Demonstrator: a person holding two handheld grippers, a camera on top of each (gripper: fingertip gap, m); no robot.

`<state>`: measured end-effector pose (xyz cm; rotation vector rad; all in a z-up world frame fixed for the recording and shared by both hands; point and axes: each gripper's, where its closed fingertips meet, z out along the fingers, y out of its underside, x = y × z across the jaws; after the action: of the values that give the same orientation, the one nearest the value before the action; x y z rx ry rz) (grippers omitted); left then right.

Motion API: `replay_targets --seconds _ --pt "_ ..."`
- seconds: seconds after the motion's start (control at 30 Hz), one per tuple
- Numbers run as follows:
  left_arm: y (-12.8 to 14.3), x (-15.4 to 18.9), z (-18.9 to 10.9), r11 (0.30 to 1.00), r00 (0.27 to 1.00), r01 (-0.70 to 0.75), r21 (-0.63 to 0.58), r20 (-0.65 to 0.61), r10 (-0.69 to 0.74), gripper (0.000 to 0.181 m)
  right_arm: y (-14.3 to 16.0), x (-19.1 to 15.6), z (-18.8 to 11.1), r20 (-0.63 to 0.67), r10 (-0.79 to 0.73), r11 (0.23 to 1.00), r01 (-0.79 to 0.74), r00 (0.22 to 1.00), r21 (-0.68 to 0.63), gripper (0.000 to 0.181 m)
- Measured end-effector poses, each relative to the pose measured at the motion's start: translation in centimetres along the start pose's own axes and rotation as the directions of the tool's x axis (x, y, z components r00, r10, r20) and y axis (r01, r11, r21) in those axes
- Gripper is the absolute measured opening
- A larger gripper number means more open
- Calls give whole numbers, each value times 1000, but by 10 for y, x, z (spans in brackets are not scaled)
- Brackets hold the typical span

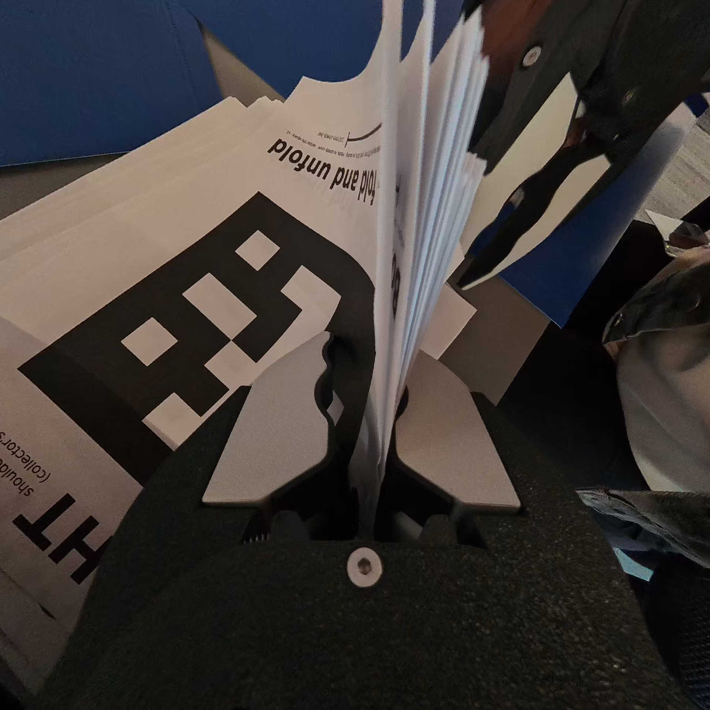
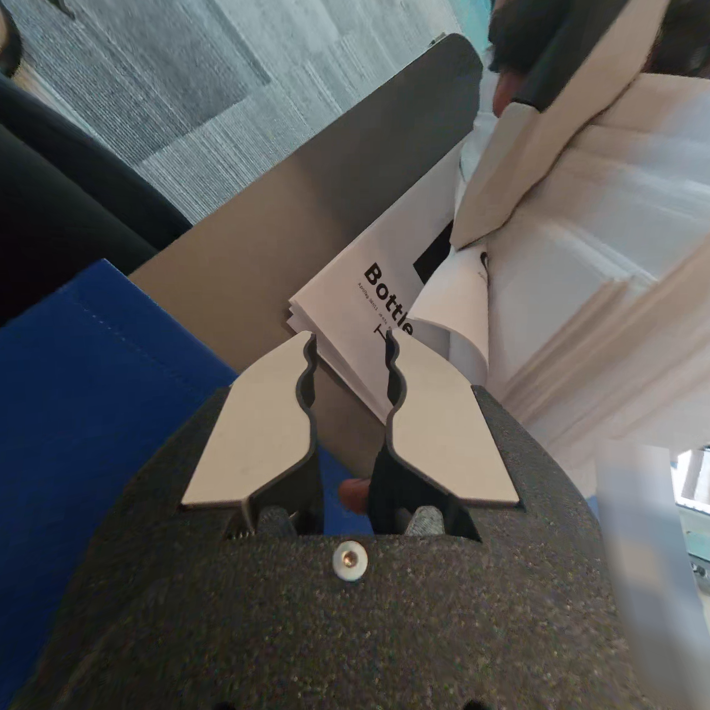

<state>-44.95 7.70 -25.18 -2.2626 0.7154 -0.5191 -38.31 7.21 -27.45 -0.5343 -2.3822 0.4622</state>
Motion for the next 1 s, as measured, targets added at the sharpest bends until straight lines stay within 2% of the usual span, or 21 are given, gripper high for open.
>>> replay_targets --seconds 0.03,0.3,0.57,0.67,0.73,0.87,1.0 --pt "0 0 0 1000 1000 -3 -1 1 3 26 0 -2 2 13 1 1000 -1 1000 1 34" --pt "0 0 0 1000 1000 -6 -3 2 6 26 -3 5 2 19 21 1000 -22 1000 20 33" --pt "0 0 0 1000 1000 8 0 -7 -8 26 -7 24 -7 -36 72 995 -70 997 70 4" --pt "-1 1 0 1000 1000 21 2 -19 -21 27 -7 22 -5 -20 77 994 -75 997 80 1" --pt "0 5 0 999 998 36 -4 -56 -36 33 -5 24 -4 -29 79 994 -77 996 80 0" --pt "4 20 -2 987 963 150 -57 -219 -159 48 -7 27 -7 -16 117 987 -115 993 113 0" --pt "6 29 -7 995 958 74 -65 -271 -89 66 -11 33 -13 -26 162 975 -156 987 158 0"
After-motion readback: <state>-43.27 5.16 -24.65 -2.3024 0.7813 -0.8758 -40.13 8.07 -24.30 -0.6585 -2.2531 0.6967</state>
